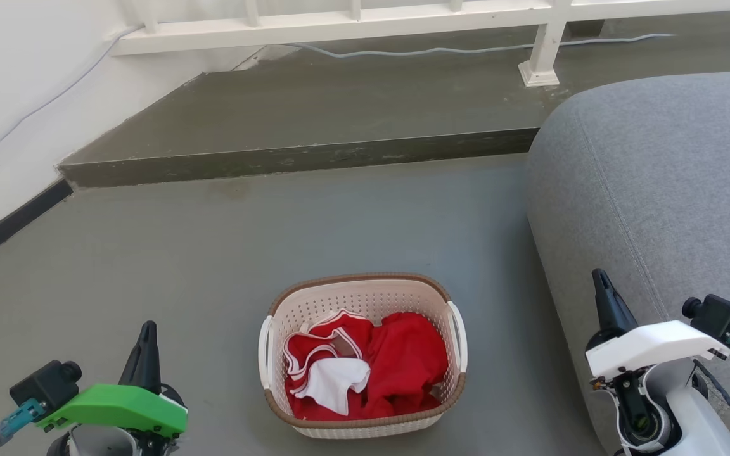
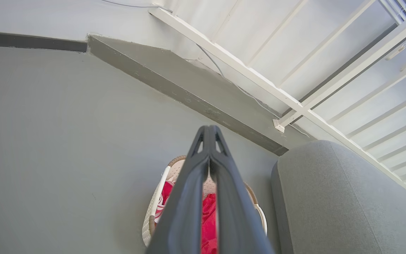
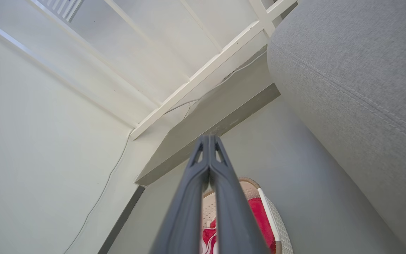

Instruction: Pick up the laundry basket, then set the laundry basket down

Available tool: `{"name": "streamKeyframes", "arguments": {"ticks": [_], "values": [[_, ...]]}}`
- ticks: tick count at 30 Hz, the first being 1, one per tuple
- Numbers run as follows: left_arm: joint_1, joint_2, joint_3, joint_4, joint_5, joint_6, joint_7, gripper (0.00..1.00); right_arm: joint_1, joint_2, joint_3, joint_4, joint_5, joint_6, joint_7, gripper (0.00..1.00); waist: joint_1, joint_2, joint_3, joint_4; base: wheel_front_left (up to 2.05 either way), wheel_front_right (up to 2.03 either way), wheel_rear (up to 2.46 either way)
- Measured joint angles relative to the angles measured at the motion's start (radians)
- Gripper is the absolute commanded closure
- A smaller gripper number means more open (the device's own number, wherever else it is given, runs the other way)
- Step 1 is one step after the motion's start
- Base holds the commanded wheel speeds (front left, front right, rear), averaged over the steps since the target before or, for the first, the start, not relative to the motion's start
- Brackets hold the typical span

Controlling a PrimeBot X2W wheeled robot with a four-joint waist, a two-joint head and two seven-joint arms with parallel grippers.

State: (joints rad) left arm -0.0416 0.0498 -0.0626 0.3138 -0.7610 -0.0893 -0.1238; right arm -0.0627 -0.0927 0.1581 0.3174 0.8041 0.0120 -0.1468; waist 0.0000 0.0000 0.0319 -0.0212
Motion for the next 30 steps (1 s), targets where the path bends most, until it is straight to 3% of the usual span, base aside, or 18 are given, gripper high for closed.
{"name": "streamKeyframes", "arguments": {"ticks": [30], "values": [[-0.002,-0.003,0.066,-0.008,-0.362,-0.017,0.108,1.0,0.0,0.025,-0.126,-0.011,0.35,0.049,0.113,1.0,0.0,0.0,-0.013,0.009,0.0,0.0,0.0]]}}
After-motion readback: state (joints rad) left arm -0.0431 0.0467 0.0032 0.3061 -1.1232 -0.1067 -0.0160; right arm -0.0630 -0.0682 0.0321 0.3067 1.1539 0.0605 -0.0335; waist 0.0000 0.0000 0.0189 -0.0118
